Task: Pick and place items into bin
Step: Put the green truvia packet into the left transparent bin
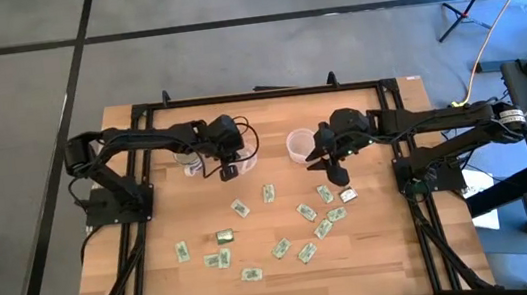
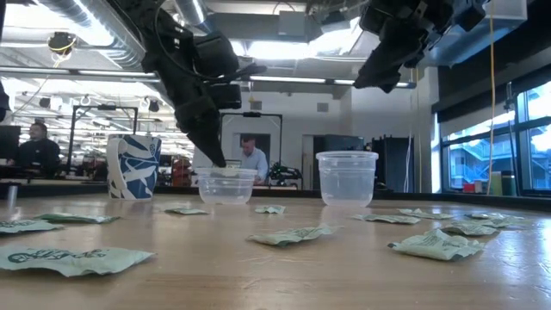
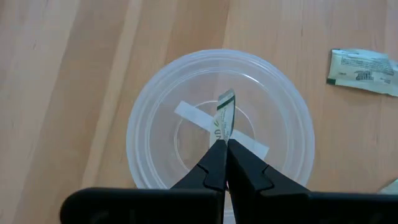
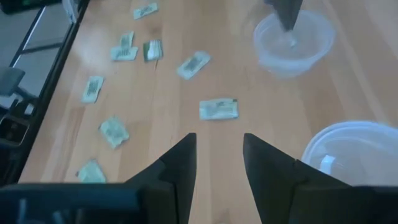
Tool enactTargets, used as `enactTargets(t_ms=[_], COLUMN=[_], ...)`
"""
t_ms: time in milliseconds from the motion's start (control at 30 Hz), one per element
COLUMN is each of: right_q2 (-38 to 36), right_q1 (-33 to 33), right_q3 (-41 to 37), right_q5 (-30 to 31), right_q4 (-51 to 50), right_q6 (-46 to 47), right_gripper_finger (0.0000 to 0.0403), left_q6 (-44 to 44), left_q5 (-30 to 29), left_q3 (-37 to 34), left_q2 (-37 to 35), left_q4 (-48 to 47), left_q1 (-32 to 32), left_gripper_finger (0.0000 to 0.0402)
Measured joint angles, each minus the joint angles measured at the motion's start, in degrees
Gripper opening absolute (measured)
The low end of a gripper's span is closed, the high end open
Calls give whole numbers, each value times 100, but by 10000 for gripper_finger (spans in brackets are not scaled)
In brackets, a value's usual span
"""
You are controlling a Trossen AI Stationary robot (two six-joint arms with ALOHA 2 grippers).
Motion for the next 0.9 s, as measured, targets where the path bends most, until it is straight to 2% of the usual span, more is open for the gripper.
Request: enactTargets(t_ms=[100, 400, 667, 900], right_q2=[0, 0, 0, 0], right_q1=[0, -2, 0, 113], right_q3=[0, 0, -1, -238], right_q5=[-110, -78, 695, 829], right_q4=[-350, -1758, -3444, -3337], right_q6=[99, 1514, 3415, 3568], right_gripper_finger=[134, 134, 134, 134], left_q6=[2, 2, 5, -68], left_q5=[0, 0, -3, 2], left_q3=[0, 0, 0, 0], left_q2=[-12, -12, -12, -174], left_q4=[-1, 0, 127, 499], left_q1=[0, 0, 0, 0], left_gripper_finger=[11, 36, 38, 40])
